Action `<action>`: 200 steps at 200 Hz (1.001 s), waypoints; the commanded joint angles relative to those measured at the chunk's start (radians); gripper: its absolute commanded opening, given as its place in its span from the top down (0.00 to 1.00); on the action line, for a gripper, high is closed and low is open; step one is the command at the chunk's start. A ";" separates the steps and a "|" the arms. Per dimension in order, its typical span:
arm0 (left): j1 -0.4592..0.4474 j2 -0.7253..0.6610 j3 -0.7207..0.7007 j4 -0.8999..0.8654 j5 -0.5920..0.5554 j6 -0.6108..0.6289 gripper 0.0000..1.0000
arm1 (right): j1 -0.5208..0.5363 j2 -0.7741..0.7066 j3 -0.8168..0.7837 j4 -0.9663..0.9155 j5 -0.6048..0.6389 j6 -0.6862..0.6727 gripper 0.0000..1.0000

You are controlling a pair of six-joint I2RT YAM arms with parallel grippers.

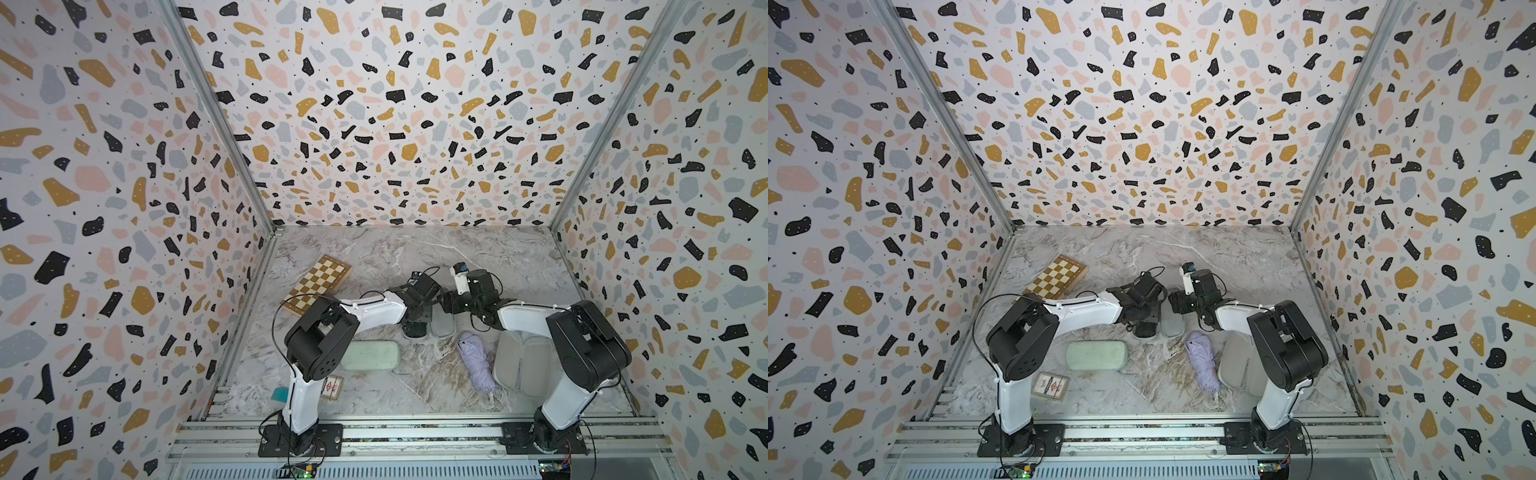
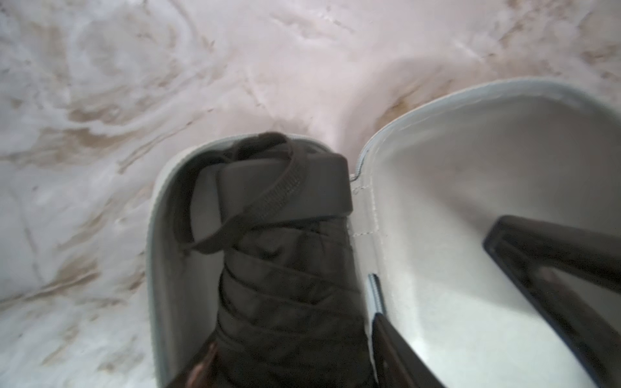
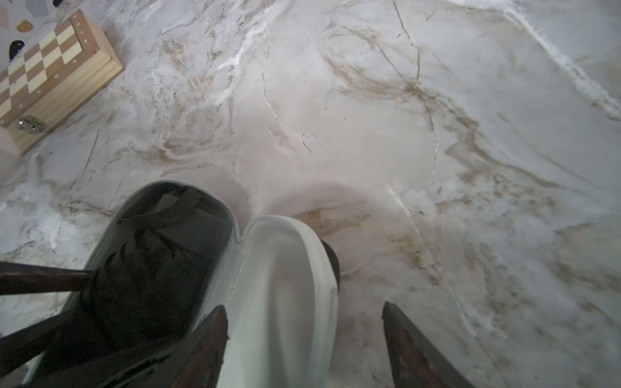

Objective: Put umbrellas into zippered umbrella sleeves
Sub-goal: Place the umbrella in the umbrella sleeve, then close the umbrella sleeve at the center of the board.

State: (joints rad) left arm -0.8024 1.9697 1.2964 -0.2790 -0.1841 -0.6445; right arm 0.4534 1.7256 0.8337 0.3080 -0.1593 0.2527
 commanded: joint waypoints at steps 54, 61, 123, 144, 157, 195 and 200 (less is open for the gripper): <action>0.004 -0.155 -0.076 0.055 -0.004 0.024 0.21 | -0.030 -0.127 -0.029 0.042 0.013 0.026 0.19; 0.004 -0.182 -0.097 0.060 -0.007 0.029 0.21 | -0.036 -0.142 -0.039 0.046 0.012 0.029 0.19; 0.054 -0.307 -0.234 0.143 0.088 0.089 0.34 | -0.079 -0.227 -0.125 0.030 0.140 0.056 0.29; 0.058 -0.355 -0.300 0.173 0.085 0.092 0.44 | -0.079 -0.210 -0.129 0.008 0.165 0.052 0.37; 0.063 -0.378 -0.331 0.184 0.086 0.101 0.44 | -0.068 -0.180 -0.120 0.007 0.157 0.047 0.41; 0.113 -0.380 -0.391 0.214 0.127 0.095 0.51 | -0.025 -0.123 -0.102 0.036 0.099 0.022 0.41; 0.119 -0.380 -0.402 0.219 0.126 0.091 0.52 | -0.021 -0.122 -0.102 0.042 0.085 0.017 0.40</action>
State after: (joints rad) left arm -0.7193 1.6009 0.9291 -0.1188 -0.0879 -0.5606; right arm 0.4084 1.5993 0.7082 0.3435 -0.0341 0.2905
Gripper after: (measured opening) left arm 0.495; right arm 0.584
